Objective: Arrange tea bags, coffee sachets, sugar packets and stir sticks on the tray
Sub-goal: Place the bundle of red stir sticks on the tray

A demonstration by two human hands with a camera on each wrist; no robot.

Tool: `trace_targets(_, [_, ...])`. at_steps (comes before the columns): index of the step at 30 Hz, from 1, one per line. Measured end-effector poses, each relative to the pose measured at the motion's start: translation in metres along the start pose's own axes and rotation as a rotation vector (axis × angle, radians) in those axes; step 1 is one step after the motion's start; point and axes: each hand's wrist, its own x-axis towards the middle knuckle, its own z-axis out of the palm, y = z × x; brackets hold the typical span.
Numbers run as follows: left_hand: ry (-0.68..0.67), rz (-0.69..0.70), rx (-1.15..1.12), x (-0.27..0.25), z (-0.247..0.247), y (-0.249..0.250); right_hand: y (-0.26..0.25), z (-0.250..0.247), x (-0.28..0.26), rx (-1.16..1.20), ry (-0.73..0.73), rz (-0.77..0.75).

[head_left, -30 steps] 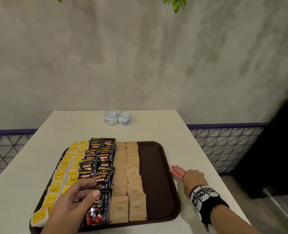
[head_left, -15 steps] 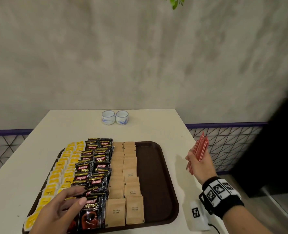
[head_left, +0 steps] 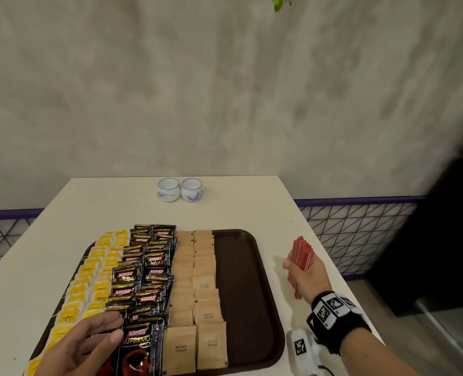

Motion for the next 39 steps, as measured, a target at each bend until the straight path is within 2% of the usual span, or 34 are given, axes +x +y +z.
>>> trace_targets(4, [0.009,0.038,0.007,0.003,0.002,-0.006,0.013,0.002,0.001,-0.009,-0.043,-0.049])
trace_targets(13, [-0.007,0.026,-0.016,0.004,-0.004,-0.009,0.001,0.001,0.004,0.032,-0.009,-0.07])
trace_targets(19, [-0.012,0.071,-0.011,0.001,-0.006,-0.007,-0.007,-0.003,-0.002,-0.087,-0.031,-0.169])
trace_targets(32, [-0.003,0.081,-0.029,0.001,-0.012,-0.009,-0.013,-0.006,0.002,-0.082,0.065,-0.061])
trace_targets(39, [0.005,0.091,0.0,0.004,-0.012,-0.013,-0.016,-0.005,-0.006,-0.116,0.045,-0.042])
